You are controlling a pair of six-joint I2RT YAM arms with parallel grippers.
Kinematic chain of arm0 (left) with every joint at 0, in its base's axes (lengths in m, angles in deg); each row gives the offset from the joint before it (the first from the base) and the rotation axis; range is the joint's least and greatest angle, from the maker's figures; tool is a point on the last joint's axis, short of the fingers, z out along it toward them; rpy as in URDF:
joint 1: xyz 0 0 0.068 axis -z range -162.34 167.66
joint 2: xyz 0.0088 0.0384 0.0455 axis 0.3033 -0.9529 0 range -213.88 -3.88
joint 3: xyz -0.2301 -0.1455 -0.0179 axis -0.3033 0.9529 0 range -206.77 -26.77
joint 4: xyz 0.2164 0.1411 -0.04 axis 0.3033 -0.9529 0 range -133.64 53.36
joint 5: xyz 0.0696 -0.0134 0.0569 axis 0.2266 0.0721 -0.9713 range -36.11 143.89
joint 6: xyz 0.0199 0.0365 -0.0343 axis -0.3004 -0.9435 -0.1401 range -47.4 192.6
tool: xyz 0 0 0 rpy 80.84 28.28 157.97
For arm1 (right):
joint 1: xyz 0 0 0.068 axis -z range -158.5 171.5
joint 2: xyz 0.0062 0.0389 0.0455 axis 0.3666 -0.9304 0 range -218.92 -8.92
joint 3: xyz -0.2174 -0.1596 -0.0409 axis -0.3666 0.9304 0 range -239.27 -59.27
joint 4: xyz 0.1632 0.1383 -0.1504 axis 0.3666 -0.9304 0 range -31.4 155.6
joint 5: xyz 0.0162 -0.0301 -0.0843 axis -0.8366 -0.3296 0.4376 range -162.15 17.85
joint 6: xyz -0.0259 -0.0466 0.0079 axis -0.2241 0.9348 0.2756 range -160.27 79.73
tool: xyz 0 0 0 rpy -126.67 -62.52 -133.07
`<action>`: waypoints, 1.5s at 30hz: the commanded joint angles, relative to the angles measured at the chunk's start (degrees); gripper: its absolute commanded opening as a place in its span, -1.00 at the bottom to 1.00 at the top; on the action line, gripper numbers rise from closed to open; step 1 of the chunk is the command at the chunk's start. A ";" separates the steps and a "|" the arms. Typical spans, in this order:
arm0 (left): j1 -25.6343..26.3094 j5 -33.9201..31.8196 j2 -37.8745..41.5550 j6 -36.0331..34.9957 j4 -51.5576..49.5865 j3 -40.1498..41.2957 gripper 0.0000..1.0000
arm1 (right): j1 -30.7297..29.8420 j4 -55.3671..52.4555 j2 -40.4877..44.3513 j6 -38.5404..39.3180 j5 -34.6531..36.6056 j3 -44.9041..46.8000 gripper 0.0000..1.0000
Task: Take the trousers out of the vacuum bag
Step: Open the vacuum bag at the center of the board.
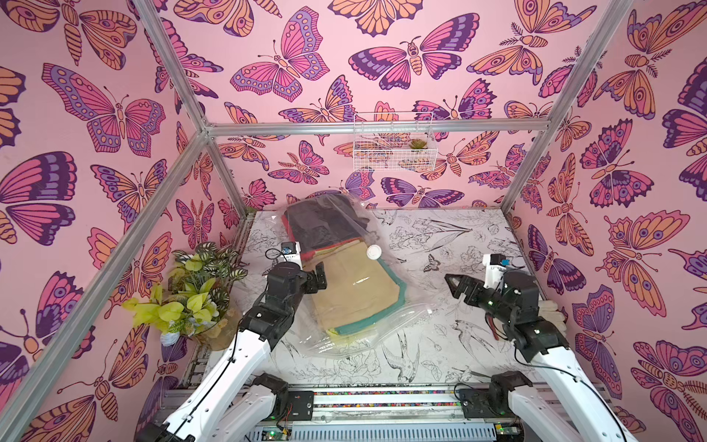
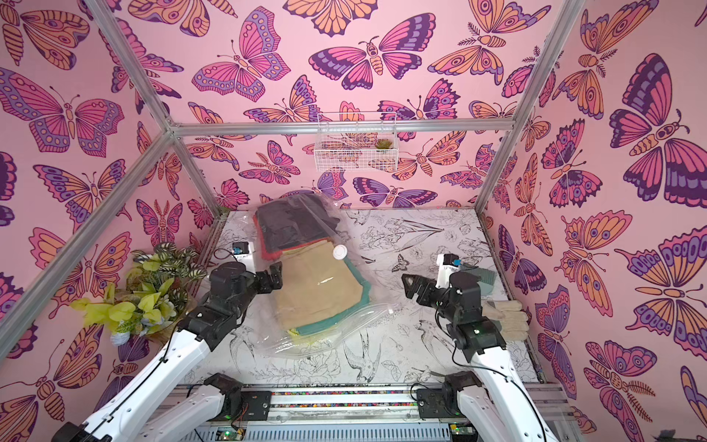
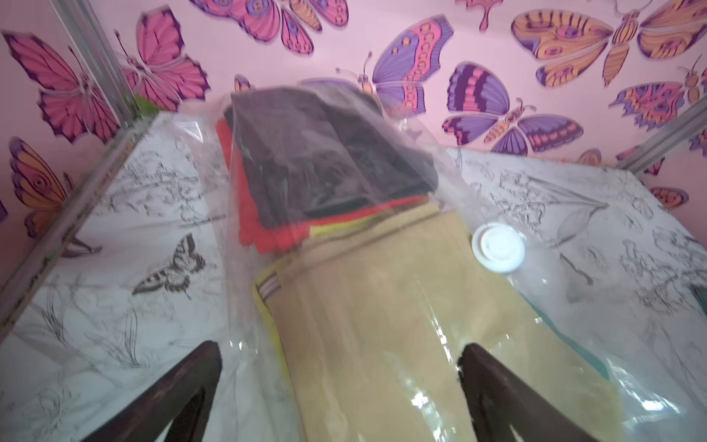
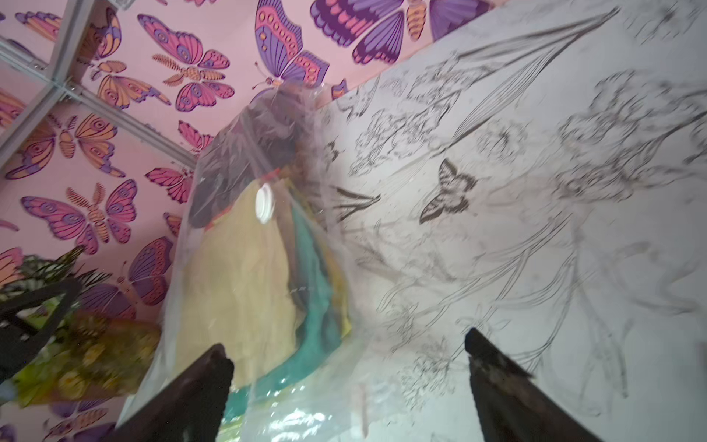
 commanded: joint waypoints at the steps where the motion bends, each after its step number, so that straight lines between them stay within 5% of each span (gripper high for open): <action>1: 0.65 6.55 -2.81 5.35 -13.41 -3.79 1.00 | -4.06 -6.49 2.24 -8.42 -4.04 2.46 0.98; 8: 1.66 18.05 -5.92 6.40 -18.54 -6.40 1.00 | -17.83 -5.95 5.03 -15.40 -1.73 5.27 0.94; 15: 6.38 20.30 -6.64 3.42 -21.77 -9.08 1.00 | -27.43 2.51 2.57 -20.25 1.75 9.35 0.73; 29: 33.18 6.05 -13.36 2.85 -31.33 -16.33 0.89 | -29.56 6.80 0.69 -22.13 3.90 9.98 0.76; 36: 37.75 3.10 -25.36 3.03 -28.11 -18.14 0.64 | -29.55 -2.90 9.81 -21.79 6.14 9.14 0.99; 45: 43.56 -5.78 -32.60 3.06 -25.18 -16.76 0.60 | -29.55 -16.95 23.93 -21.30 9.21 8.55 0.98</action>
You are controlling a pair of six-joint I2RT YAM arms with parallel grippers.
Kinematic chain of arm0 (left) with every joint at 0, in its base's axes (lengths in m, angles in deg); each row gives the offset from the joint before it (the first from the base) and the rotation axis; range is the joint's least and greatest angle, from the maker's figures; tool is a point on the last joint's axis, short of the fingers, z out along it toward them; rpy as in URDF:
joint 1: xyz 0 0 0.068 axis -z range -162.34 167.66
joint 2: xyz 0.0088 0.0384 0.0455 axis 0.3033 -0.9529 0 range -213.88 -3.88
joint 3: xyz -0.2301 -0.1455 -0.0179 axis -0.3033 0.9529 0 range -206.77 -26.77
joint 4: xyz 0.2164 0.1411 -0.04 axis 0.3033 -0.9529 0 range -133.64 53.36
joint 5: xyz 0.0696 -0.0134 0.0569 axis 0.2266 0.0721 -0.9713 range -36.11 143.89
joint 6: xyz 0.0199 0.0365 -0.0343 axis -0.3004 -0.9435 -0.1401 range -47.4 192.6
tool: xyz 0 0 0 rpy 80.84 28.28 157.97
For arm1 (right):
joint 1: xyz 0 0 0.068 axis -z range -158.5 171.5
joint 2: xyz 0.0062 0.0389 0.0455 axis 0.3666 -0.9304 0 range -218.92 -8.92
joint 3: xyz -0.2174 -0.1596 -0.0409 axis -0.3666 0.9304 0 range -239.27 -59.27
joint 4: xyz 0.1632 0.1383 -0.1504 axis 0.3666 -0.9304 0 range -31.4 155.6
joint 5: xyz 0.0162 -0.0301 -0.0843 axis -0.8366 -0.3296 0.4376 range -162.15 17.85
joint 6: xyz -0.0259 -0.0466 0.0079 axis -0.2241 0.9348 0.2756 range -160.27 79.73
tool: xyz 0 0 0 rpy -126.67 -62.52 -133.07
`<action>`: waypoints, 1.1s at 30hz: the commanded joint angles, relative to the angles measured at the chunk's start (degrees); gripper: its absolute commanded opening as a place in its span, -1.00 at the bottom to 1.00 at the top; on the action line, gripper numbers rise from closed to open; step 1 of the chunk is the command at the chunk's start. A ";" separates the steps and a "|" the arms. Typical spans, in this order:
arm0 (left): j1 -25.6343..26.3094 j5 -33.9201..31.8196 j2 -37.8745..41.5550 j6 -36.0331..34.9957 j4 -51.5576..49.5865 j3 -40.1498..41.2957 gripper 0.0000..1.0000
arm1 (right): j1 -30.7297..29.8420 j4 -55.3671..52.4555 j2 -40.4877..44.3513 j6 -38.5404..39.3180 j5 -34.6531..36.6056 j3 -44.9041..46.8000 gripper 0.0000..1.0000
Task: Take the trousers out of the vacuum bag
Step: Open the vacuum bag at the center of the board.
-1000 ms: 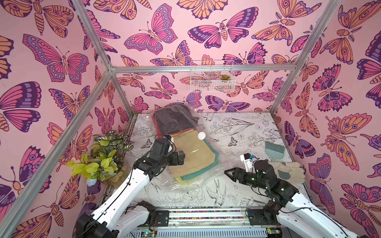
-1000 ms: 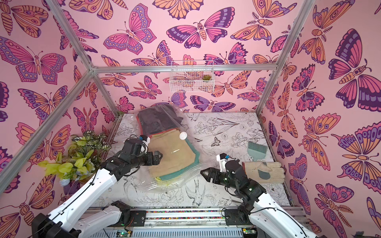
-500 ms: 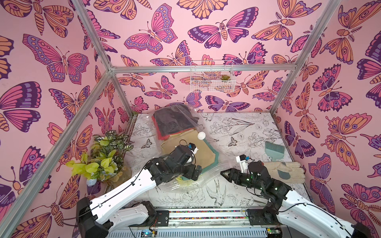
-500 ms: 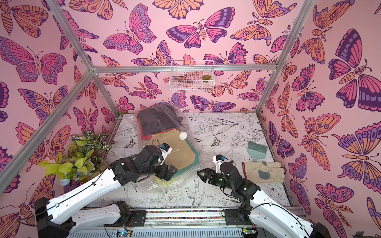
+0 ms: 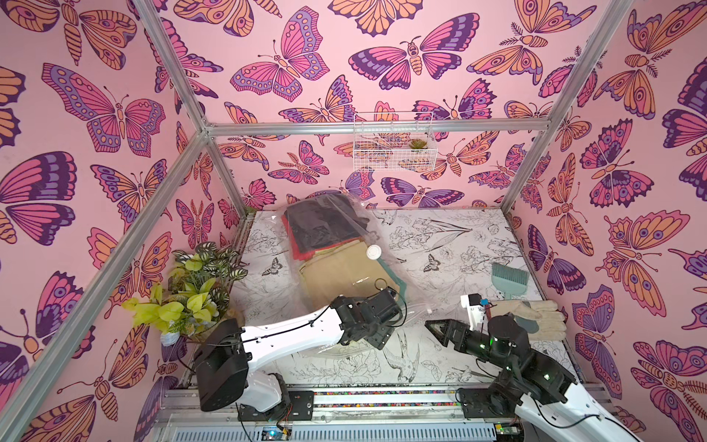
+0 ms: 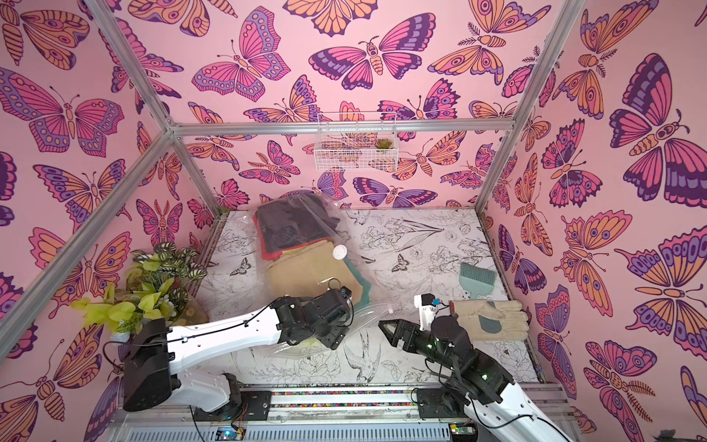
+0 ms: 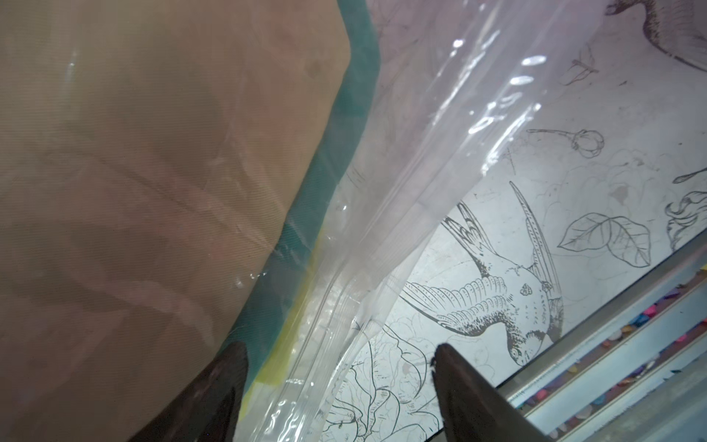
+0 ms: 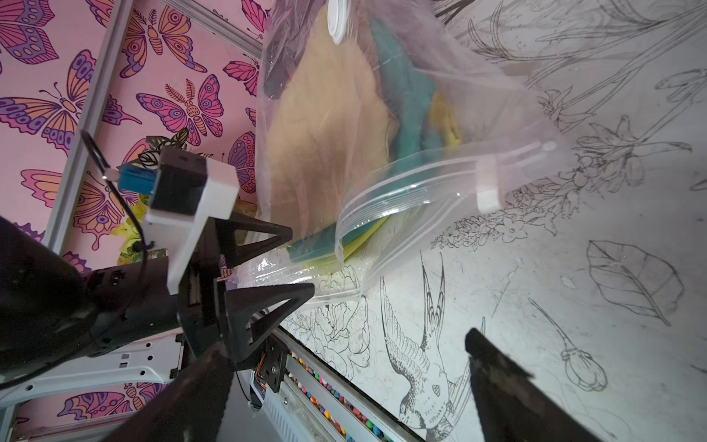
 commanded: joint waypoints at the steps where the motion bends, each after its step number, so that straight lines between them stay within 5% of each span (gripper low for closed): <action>1: 2.20 -6.01 -1.40 -0.34 0.20 0.78 0.61 | -0.39 -6.58 1.83 0.55 1.44 -1.52 0.98; 10: 6.66 -17.75 -4.51 0.68 -2.76 2.37 0.72 | -0.38 -6.40 2.93 0.11 1.48 -0.90 0.98; 25: 9.38 -26.66 -12.04 2.49 -5.55 2.46 0.74 | -0.41 -4.70 2.56 0.16 0.81 0.28 0.98; 28: 9.25 -28.76 -13.22 3.25 -5.44 2.64 0.56 | -0.43 -3.77 2.73 0.19 0.25 0.79 0.98; 33: 7.54 -26.88 -13.35 4.73 -5.05 1.52 -0.10 | -0.37 -2.12 2.49 0.48 -1.15 1.93 0.96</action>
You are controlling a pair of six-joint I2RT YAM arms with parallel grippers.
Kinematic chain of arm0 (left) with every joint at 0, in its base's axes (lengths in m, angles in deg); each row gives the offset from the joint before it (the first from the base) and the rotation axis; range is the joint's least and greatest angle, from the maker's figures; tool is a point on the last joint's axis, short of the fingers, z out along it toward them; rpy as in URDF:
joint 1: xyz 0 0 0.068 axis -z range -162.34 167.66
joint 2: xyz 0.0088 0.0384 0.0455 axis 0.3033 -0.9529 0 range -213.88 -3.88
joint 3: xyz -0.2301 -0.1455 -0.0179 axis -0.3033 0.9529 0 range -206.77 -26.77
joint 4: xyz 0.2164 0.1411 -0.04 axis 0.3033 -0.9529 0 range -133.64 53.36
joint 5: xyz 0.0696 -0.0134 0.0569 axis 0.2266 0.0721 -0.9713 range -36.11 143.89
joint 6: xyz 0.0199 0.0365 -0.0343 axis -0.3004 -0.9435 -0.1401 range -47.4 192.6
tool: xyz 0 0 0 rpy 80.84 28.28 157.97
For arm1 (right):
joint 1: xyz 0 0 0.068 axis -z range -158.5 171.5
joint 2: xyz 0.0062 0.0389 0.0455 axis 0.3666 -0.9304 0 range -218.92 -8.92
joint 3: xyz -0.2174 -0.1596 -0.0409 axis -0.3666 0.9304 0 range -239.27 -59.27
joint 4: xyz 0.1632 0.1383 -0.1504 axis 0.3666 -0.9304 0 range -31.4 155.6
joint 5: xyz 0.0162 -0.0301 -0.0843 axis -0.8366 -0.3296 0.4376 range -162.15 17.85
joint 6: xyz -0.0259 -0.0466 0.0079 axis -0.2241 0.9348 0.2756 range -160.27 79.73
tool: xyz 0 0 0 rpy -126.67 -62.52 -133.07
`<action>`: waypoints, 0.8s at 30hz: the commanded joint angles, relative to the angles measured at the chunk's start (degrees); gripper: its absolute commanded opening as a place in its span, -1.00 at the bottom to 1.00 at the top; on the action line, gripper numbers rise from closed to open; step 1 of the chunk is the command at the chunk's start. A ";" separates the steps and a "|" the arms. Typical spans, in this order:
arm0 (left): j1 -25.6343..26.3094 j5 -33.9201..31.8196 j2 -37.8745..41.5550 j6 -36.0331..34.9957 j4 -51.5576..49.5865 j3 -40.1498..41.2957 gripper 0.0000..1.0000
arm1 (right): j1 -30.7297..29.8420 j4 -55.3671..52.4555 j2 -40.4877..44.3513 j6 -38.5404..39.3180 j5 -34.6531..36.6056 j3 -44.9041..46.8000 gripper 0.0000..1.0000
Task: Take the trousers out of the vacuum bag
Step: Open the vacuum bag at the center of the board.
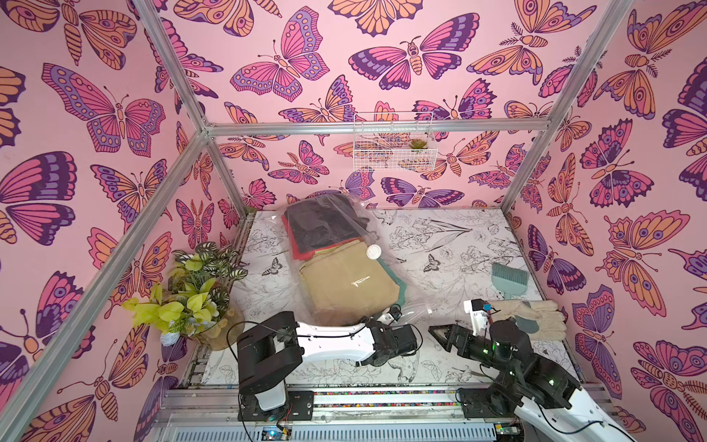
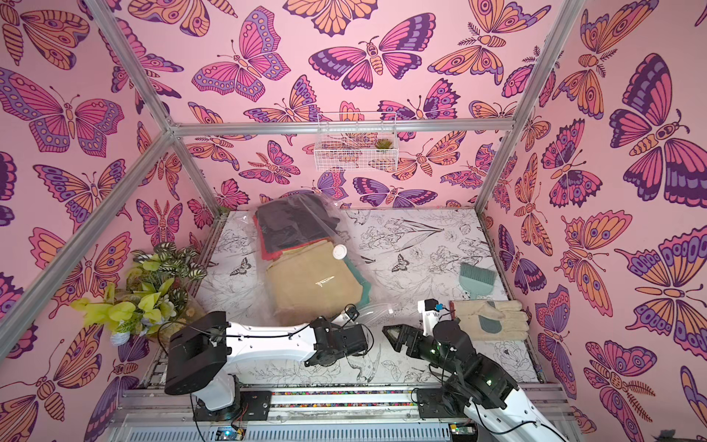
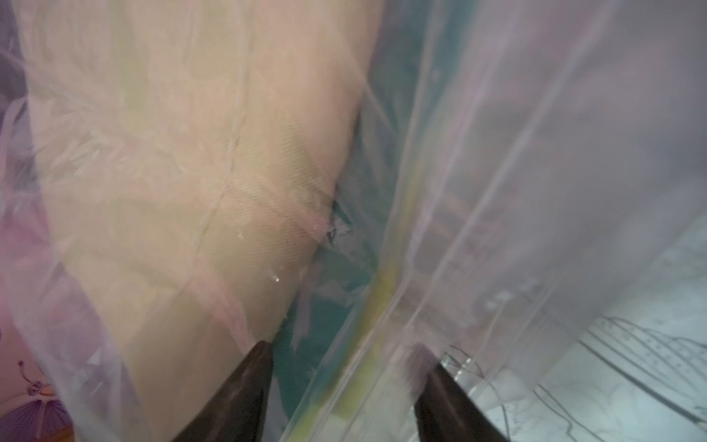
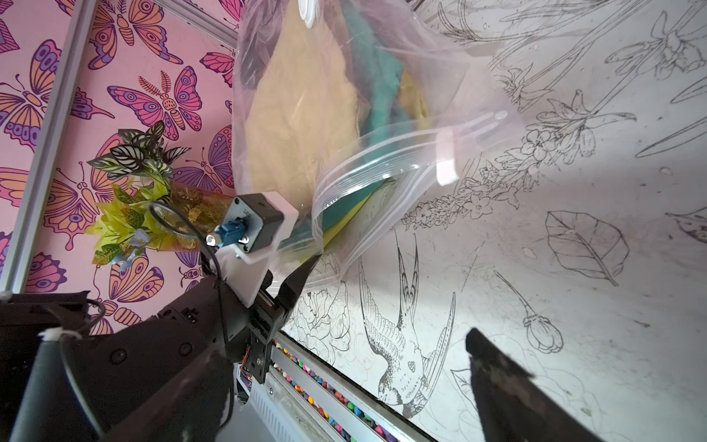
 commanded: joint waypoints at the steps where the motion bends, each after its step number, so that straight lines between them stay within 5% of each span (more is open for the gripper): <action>1: -1.17 -0.88 0.46 1.39 -1.41 -0.52 -0.19 | -0.43 2.61 0.22 0.34 -1.81 0.97 0.93; 5: -1.89 2.94 3.75 -0.51 -0.54 -2.02 -0.61 | -0.43 6.62 -0.73 -1.05 -3.47 1.94 0.65; 12: -7.77 14.06 13.02 -4.84 1.37 -2.89 -1.00 | -0.97 16.47 -7.19 -4.20 -3.80 2.56 -0.03; 24: -16.45 23.37 11.26 -7.35 2.63 -8.32 -1.00 | -6.07 34.22 -26.62 -9.79 7.14 0.52 -0.32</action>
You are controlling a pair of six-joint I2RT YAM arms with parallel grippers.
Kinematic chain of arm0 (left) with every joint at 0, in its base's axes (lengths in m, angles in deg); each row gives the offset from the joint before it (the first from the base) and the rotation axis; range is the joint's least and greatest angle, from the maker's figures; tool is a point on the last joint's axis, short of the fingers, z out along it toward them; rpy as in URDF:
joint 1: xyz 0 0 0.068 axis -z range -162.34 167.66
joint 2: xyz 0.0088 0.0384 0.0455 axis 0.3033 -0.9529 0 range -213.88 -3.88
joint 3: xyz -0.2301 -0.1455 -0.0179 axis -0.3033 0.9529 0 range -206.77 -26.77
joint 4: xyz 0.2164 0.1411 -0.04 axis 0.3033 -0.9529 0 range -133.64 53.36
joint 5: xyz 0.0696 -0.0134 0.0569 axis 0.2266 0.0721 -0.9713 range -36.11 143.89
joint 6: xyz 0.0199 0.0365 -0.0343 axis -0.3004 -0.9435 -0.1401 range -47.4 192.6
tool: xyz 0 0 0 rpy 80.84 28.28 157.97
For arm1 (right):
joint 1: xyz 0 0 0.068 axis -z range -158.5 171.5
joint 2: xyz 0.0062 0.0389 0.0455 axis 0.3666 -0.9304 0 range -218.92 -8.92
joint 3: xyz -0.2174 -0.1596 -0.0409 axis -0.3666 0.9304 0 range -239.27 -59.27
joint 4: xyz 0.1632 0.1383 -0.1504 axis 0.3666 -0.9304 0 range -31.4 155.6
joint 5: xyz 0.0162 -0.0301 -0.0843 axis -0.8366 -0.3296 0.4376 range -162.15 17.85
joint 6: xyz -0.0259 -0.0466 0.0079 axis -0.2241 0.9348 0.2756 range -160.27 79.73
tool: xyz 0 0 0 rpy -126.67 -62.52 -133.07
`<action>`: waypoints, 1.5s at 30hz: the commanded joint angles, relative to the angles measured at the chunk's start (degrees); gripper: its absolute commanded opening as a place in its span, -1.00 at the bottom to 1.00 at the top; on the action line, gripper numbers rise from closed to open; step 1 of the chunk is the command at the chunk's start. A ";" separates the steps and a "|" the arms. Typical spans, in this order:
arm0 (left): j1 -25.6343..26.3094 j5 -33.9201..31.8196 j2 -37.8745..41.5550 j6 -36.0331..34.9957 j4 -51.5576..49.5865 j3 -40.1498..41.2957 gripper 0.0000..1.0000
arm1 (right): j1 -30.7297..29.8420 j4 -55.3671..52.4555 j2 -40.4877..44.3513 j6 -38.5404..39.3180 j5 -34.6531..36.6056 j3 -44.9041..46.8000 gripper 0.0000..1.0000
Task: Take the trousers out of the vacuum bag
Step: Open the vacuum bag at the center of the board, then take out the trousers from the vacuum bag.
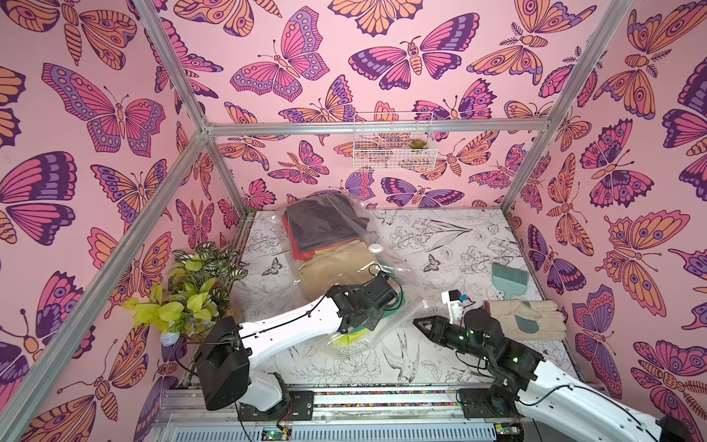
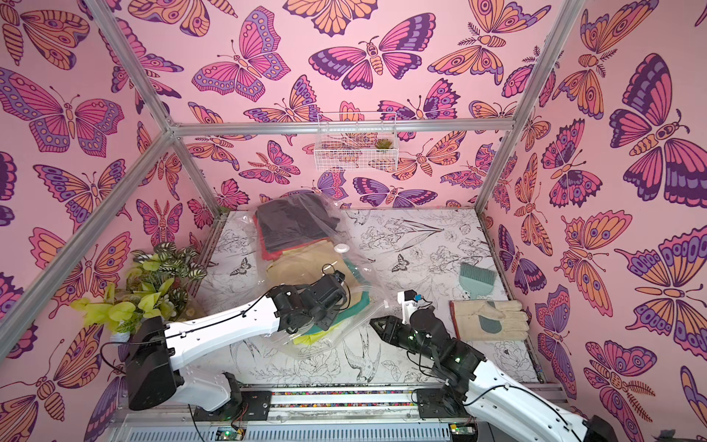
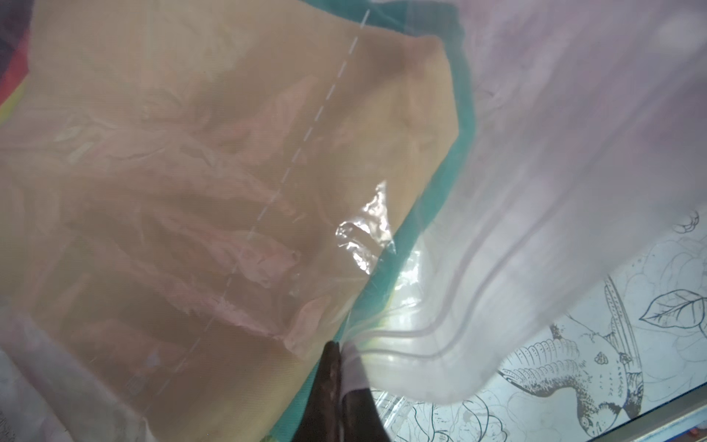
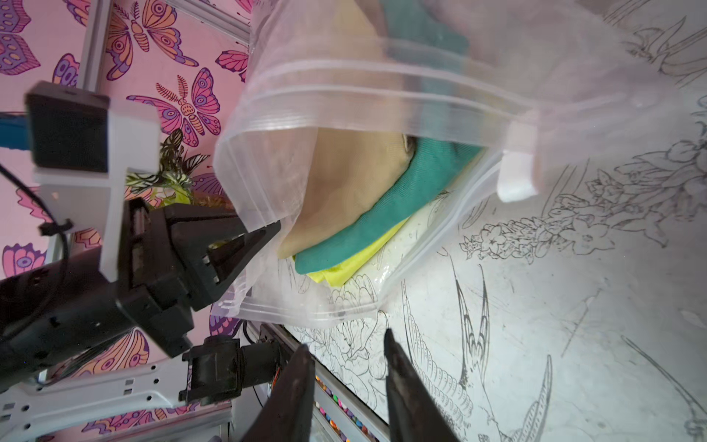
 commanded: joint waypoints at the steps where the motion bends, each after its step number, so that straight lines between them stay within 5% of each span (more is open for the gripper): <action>1: -1.47 2.71 -1.90 -0.93 0.86 -2.40 -1.00 | -0.80 8.23 -5.78 -2.91 5.19 -2.25 -0.32; 13: -4.03 3.35 -3.95 0.86 0.70 -6.00 -1.00 | -1.96 20.85 -26.48 -3.58 4.71 -9.91 -0.34; 23: -5.32 4.28 -1.89 0.64 0.69 -5.30 -1.00 | -2.31 19.31 -34.57 -6.26 9.50 -11.38 -0.22; 45: -5.58 4.18 -1.51 1.56 1.39 -3.70 -1.00 | 2.24 29.53 -48.00 -7.77 7.55 -12.68 -0.04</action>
